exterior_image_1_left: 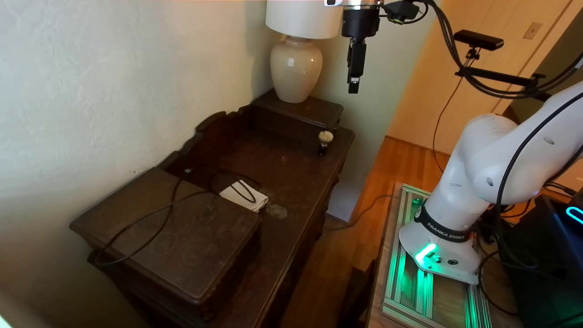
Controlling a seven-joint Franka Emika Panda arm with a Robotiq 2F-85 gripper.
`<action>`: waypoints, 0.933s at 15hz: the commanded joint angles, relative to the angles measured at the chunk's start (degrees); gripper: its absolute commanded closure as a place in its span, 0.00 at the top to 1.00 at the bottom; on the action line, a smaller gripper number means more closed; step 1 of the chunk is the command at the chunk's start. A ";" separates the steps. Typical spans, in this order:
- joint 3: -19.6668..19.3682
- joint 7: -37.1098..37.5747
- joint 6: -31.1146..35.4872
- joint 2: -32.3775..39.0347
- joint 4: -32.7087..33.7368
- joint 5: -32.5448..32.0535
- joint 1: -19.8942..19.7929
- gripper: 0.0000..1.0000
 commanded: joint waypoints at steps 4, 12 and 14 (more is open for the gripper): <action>-0.05 0.04 -0.14 0.05 0.14 -0.02 0.08 1.00; -0.15 -3.04 17.80 0.22 1.91 3.52 2.80 1.00; -0.05 -4.00 24.71 1.05 2.74 3.44 3.78 1.00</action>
